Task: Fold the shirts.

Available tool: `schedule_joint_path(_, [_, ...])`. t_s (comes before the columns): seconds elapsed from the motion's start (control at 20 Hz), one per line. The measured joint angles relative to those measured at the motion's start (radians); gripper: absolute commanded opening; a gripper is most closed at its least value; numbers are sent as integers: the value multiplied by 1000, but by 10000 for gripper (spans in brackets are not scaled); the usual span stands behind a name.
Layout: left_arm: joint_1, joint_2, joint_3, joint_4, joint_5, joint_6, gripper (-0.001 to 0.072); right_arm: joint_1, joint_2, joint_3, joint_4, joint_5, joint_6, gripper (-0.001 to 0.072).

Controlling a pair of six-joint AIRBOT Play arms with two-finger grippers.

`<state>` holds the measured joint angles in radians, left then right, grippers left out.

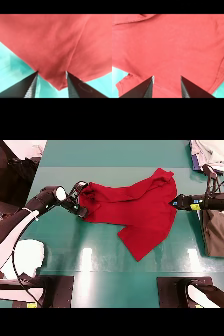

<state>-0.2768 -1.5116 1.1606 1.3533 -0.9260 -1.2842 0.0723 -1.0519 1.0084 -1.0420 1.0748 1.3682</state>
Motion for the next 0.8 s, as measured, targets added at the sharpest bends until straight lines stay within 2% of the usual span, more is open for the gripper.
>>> schedule_joint_path(0.25, [0,-2,-4,1,-11,-2,419,0,0,0,0,-2,0,379])
schedule_joint_path(0.3, [0,-5,-4,1,-14,-9,209,0,0,0,0,-2,0,379])
schedule_joint_path(0.35, [0,-7,-5,1,-18,-16,31,0,0,0,0,-2,0,379])
schedule_joint_path(0.65, [0,11,21,2,-50,-46,23,-1,6,0,1,11,0,379])
schedule_joint_path(0.8, [0,97,23,13,-88,-56,23,-30,21,-3,-5,88,1,379])
